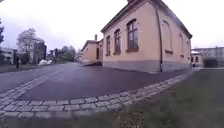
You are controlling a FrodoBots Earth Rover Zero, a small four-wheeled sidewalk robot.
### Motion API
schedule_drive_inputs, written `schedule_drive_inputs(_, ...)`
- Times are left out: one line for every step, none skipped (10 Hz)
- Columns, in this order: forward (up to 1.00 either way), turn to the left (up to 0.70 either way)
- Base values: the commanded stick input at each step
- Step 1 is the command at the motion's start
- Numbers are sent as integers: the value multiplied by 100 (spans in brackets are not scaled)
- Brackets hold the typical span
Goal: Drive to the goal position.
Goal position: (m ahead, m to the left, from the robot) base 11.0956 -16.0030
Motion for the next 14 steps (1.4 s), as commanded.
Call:
schedule_drive_inputs(70,0)
schedule_drive_inputs(70,0)
schedule_drive_inputs(70,-18)
schedule_drive_inputs(70,-35)
schedule_drive_inputs(70,-35)
schedule_drive_inputs(70,-35)
schedule_drive_inputs(70,-35)
schedule_drive_inputs(70,-35)
schedule_drive_inputs(70,-35)
schedule_drive_inputs(70,-35)
schedule_drive_inputs(70,-21)
schedule_drive_inputs(70,0)
schedule_drive_inputs(70,0)
schedule_drive_inputs(70,0)
